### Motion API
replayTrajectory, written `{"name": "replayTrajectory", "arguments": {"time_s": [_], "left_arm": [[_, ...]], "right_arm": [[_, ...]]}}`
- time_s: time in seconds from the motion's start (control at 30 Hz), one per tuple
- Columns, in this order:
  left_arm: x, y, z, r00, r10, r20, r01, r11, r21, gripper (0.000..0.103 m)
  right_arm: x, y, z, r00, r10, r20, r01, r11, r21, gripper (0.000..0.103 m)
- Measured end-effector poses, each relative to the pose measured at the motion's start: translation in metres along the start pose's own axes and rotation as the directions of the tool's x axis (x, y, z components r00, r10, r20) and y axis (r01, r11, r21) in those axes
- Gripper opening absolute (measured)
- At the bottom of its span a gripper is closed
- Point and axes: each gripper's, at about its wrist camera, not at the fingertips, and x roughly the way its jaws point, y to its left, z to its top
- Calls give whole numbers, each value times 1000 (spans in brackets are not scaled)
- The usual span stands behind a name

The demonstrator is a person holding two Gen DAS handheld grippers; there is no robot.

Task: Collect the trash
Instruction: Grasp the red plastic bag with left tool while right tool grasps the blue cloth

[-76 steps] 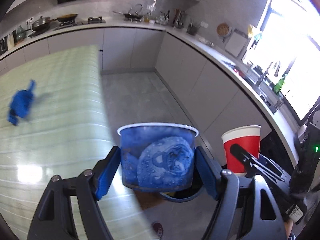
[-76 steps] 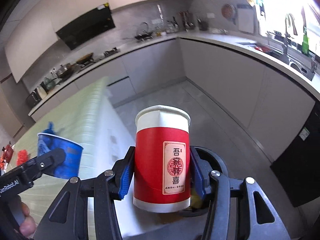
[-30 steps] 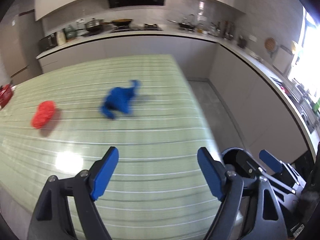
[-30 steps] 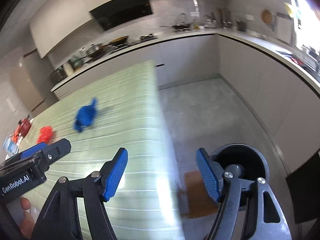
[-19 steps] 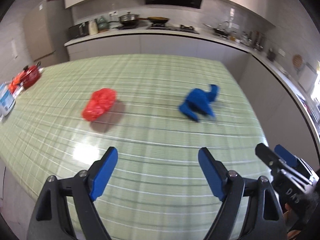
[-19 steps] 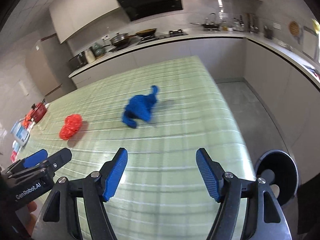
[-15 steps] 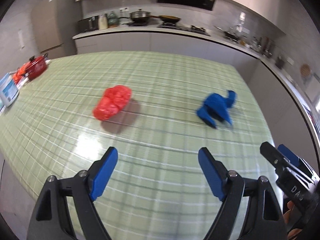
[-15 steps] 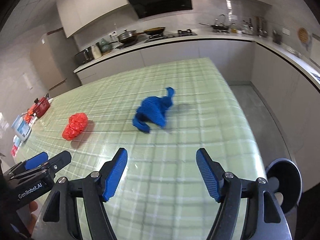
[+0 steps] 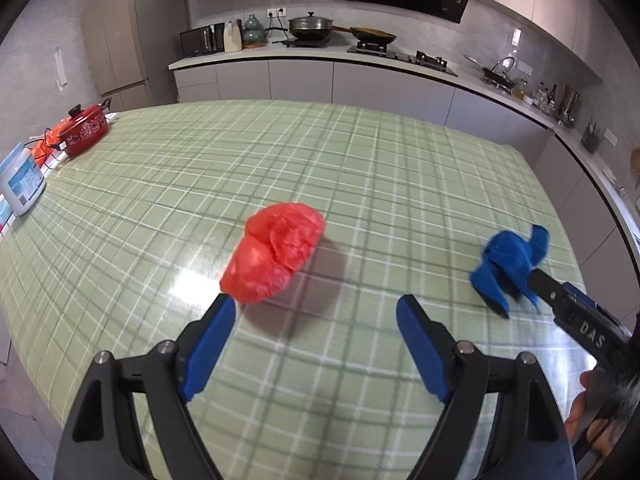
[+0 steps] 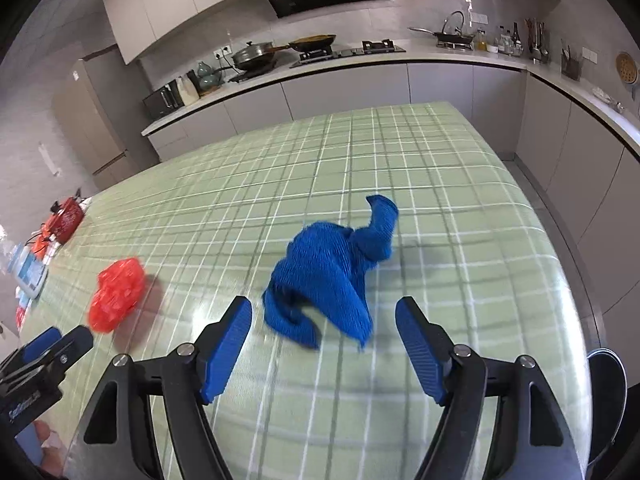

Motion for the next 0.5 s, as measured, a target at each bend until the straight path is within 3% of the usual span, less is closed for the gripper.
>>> {"name": "replayTrajectory", "arguments": {"time_s": [0.43, 0.5], "left_arm": [[54, 31, 27, 996, -51, -71, 56, 996, 68, 84], [56, 31, 27, 995, -58, -75, 64, 995, 74, 84]], "right_arm": [[70, 21, 20, 993, -107, -48, 111, 991, 72, 77], [73, 25, 20, 991, -128, -43, 130, 990, 60, 70]]}}
